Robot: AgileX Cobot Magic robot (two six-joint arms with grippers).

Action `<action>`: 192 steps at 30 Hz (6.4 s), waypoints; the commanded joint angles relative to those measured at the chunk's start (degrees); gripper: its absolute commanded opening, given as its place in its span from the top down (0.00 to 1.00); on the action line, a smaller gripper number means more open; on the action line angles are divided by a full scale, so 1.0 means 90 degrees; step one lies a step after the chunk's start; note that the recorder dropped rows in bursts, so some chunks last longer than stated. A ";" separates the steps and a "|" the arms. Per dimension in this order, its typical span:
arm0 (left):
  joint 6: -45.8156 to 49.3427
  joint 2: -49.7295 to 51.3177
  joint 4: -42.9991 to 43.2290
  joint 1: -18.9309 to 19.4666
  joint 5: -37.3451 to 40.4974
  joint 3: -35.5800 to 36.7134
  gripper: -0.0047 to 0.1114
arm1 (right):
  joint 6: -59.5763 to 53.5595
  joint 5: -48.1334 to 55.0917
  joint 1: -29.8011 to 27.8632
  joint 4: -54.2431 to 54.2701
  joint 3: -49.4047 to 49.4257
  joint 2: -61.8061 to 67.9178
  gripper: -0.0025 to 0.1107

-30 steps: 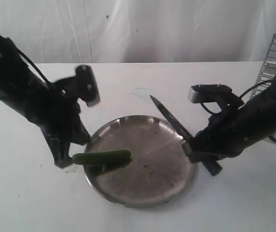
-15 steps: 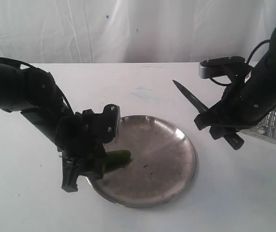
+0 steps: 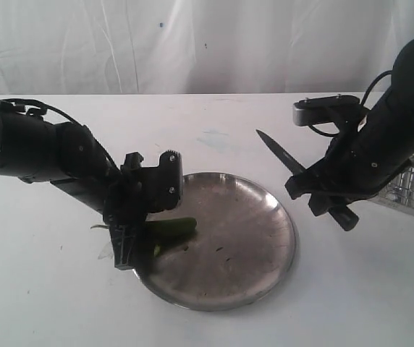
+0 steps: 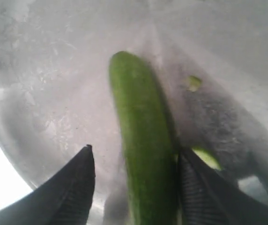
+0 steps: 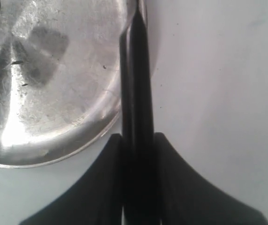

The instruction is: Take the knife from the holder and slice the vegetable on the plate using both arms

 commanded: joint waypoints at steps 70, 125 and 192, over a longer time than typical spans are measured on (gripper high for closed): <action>0.2502 0.0393 -0.3575 0.1169 0.4501 -0.1370 0.80 | 0.4274 -0.0379 0.2270 -0.2803 0.0507 0.0376 0.98; 0.1751 0.0678 -0.4620 0.0917 0.1315 -0.1584 0.70 | 0.2326 -0.0035 0.2283 -0.0756 -0.0116 0.0279 0.98; 0.1514 0.1947 -0.7710 0.0917 0.2401 -0.1874 0.96 | 0.2706 -0.0834 0.2283 -0.1130 -0.0315 0.1235 0.98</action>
